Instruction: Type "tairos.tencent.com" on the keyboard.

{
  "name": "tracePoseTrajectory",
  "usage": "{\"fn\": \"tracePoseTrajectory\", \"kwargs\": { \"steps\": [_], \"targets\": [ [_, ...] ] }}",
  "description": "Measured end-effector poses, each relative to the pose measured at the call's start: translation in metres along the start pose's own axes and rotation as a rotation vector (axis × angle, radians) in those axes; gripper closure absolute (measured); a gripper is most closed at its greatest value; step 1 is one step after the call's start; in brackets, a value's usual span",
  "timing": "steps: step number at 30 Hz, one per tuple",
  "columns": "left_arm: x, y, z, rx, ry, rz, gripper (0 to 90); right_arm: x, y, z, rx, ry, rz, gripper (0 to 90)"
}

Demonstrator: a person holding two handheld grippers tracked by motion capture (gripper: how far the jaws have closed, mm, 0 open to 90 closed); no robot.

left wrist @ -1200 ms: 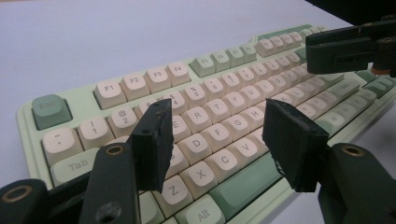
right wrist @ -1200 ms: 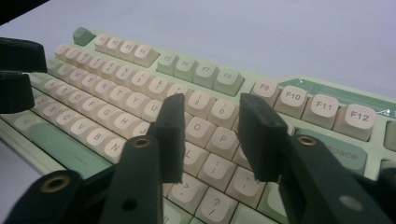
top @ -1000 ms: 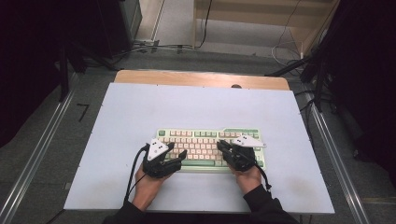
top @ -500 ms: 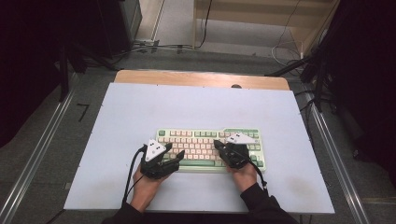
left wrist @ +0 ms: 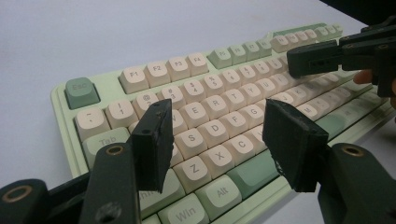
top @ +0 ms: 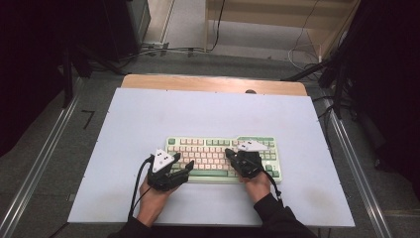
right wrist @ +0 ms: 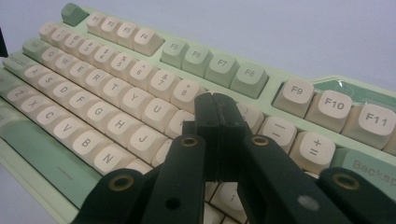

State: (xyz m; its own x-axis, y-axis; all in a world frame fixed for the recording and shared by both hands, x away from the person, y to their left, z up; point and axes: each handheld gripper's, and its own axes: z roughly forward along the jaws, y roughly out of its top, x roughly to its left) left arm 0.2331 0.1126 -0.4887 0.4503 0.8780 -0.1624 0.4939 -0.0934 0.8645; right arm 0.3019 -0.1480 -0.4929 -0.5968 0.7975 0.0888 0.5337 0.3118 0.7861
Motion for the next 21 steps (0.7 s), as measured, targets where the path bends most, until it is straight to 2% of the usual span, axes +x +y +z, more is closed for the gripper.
{"fn": "tracePoseTrajectory", "kwargs": {
  "steps": [21],
  "targets": [
    [0.0010, -0.0006, -0.0012, 0.000, 0.004, -0.001, 43.6, -0.0001, 0.0003, 0.0016, 0.009, -0.003, -0.005, 87.4]
  ]
}}
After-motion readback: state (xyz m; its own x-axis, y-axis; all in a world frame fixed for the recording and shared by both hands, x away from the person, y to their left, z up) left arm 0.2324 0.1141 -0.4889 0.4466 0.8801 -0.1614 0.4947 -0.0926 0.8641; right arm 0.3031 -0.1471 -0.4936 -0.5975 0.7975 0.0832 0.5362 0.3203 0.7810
